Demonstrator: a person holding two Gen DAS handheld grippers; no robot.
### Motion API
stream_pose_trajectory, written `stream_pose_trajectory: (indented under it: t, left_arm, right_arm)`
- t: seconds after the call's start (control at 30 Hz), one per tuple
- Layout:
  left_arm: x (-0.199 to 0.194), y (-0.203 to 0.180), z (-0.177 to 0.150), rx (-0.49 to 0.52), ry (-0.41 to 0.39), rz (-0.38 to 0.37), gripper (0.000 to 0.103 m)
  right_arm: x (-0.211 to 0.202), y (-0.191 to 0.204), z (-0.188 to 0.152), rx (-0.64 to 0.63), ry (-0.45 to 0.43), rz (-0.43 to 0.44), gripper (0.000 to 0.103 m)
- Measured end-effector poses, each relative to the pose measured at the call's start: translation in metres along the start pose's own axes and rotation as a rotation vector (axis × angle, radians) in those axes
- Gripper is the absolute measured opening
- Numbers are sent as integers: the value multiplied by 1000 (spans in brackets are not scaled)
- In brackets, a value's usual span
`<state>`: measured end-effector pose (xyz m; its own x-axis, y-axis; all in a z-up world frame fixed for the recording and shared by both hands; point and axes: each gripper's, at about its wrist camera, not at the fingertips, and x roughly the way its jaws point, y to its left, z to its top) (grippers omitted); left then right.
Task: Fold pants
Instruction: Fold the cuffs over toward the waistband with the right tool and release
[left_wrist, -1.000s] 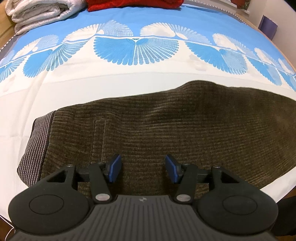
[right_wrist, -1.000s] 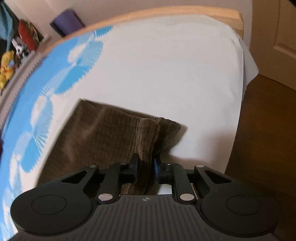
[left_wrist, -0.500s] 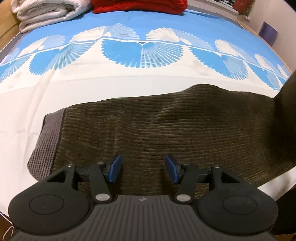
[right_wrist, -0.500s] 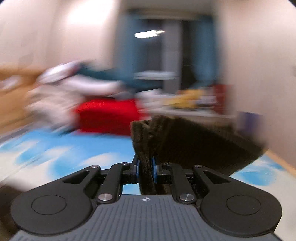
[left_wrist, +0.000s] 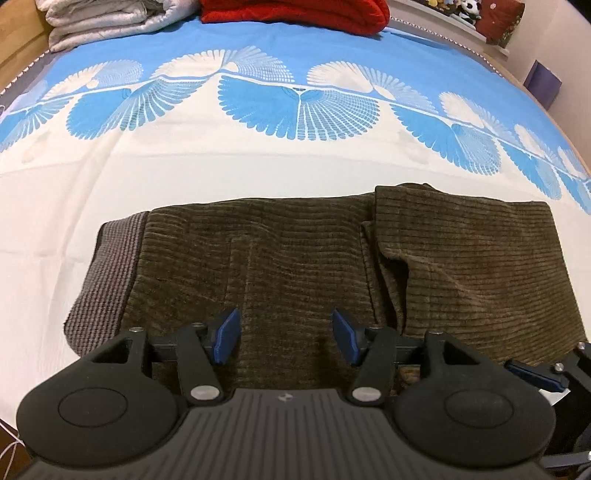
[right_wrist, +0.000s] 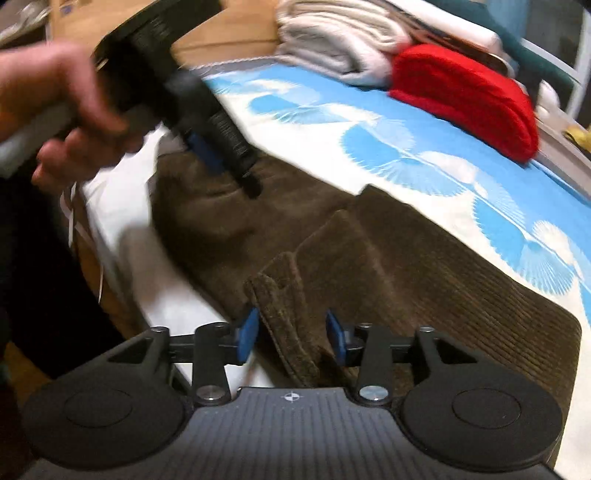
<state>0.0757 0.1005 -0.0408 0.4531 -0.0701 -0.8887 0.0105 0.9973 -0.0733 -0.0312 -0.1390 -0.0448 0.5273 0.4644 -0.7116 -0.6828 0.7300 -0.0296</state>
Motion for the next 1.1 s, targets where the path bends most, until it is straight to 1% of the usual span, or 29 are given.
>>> stream_pose_trajectory:
  t: [0.1,0.2,0.23,0.27,0.3,0.37,0.4,0.43,0.5,0.53,0.6,0.67,0.7,0.73,0.77,0.8,0.83,0.87,0.9,0.93,1.0,1.03,1.07,1.1]
  left_arm:
    - [2,-2,2,-17,10,-33,61]
    - [5,-2,4,-56,23,-69,61]
    - [6,-2,5,-72,26,-83,61]
    - [7,-2,6,-90,29,-101,61]
    - [8,-2,7,-109,35,-122,61]
    - [11,-4,10,-136,49,-158,61]
    - [13,-7,11,-144,56,-172,61]
    - [15,-10,12,-148,61,-183,61]
    - [19,-17,16,-152,70,-201,62]
    - [21,-21,18,-157,74,-210,62]
    - [27,-26,22,-176,82,-225,63]
    - [34,-30,27,-198,93,-237,64]
    - [38,-33,29,-207,101,-243,64]
    - [42,-36,31,-216,110,-244,64]
    - [46,-40,33,-221,119,-242,65]
    - [51,-43,34,-223,130,-237,65]
    - [55,-47,34,-223,141,-229,65]
    - [60,-51,35,-219,154,-218,65]
    - [65,-56,35,-215,168,-204,66]
    - [70,-60,35,-209,179,-191,66]
    - [79,-67,33,-192,196,-162,67]
    - [82,-70,33,-182,196,-150,67]
    - [84,-73,32,-171,192,-141,67]
    - [85,-75,32,-159,186,-132,67]
  right_arm:
    - [9,0,2,-7,14,5,51]
    - [25,14,1,-72,46,26,51]
    - [29,17,1,-98,53,45,50]
    - [30,22,0,-129,61,75,46]
    - [28,27,-2,-163,65,101,39]
    - [25,33,-5,-205,72,122,39]
    - [22,31,-5,-191,75,150,39]
    - [18,25,-4,-150,79,195,39]
    - [7,11,-2,-51,61,302,38]
    - [0,4,-2,-10,40,330,38]
    - [-13,-10,-2,67,-11,325,40]
    - [-25,-31,-6,159,-49,279,41]
    - [-31,-44,-8,214,-71,238,43]
    - [-37,-59,-13,274,-93,183,44]
    - [-43,-72,-18,331,-112,123,50]
    - [-49,-86,-24,391,-128,50,56]
    - [-54,-98,-31,446,-135,-29,60]
    - [-59,-110,-38,498,-130,-111,65]
    - [-61,-119,-45,538,-114,-181,70]
    - [-62,-128,-53,576,-83,-261,72]
    - [-61,-143,-69,646,-15,-380,72]
    - [-61,-150,-77,689,16,-411,72]
    - [-61,-156,-84,736,40,-421,72]
    - [-61,-162,-91,789,60,-411,72]
